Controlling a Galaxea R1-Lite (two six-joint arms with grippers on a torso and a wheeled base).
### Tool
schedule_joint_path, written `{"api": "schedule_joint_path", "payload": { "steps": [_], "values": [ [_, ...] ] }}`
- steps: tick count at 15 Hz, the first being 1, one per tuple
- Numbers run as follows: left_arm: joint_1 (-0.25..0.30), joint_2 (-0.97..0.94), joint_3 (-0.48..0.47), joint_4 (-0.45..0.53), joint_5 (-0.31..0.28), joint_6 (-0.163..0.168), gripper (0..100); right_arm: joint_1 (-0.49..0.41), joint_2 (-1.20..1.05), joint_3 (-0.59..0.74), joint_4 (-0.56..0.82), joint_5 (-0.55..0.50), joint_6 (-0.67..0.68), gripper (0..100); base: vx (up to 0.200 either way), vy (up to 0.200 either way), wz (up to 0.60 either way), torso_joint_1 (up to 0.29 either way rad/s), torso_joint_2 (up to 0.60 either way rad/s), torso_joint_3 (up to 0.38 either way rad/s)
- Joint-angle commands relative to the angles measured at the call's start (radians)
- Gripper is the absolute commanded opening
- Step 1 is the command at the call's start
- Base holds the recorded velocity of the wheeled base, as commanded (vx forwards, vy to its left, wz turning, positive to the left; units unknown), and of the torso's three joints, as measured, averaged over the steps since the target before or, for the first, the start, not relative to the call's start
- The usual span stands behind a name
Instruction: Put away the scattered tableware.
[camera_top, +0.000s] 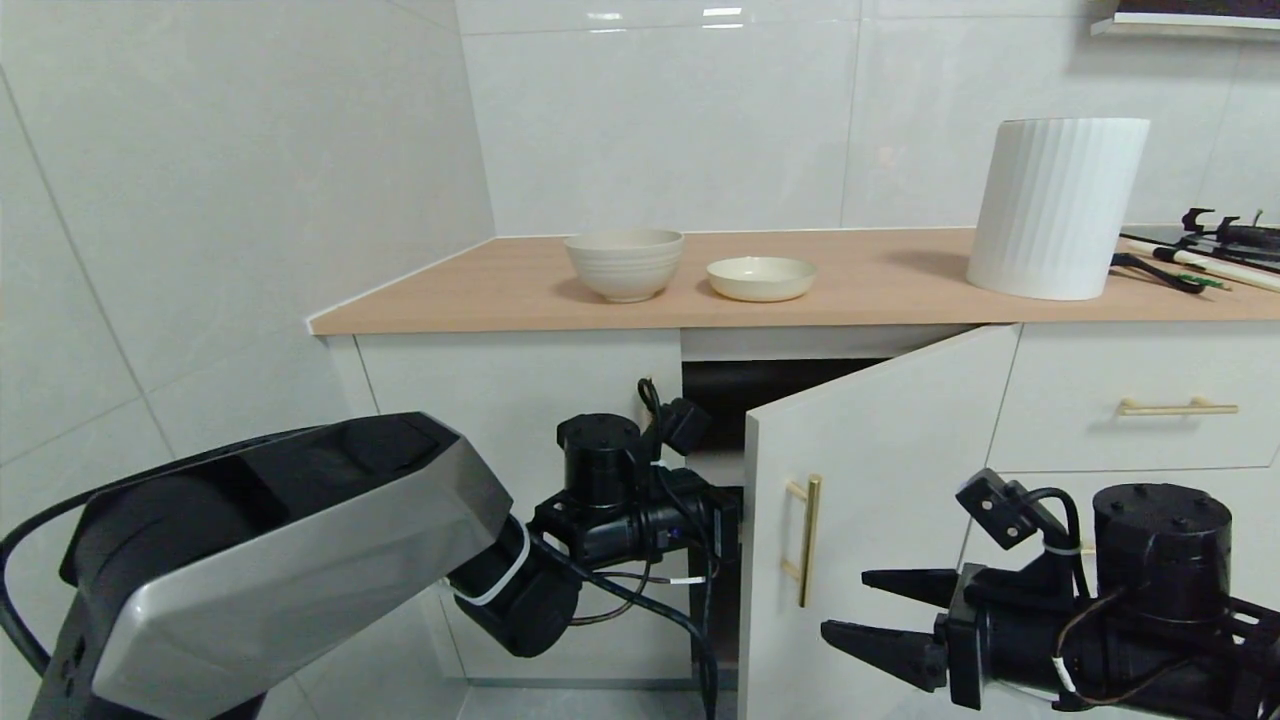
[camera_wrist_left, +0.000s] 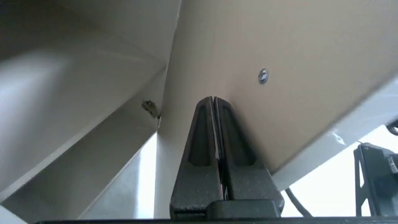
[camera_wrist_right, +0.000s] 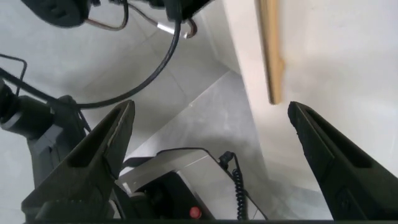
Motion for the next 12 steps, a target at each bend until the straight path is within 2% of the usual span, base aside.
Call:
{"api": "schedule_joint_path", "payload": {
  "steps": [1, 5, 12],
  "values": [
    [-0.001, -0.018, 0.0, 0.009, 0.0, 0.0, 0, 0.005, -0.041, 0.016, 0.001, 0.004, 0.0, 100, -0.2, 0.0, 0.0, -0.002, 0.0, -0.002],
    [-0.011, -0.045, -0.052, 0.102, 0.0, 0.001, 0, 0.065, -0.075, 0.057, 0.0, 0.01, 0.0, 100, -0.2, 0.0, 0.0, 0.01, 0.0, 0.004],
    [-0.025, -0.039, -0.153, 0.208, 0.0, 0.0, 0, 0.073, -0.116, 0.066, 0.001, 0.01, 0.0, 100, 0.0, 0.0, 0.0, 0.0, 0.0, 0.0]
  ]
}}
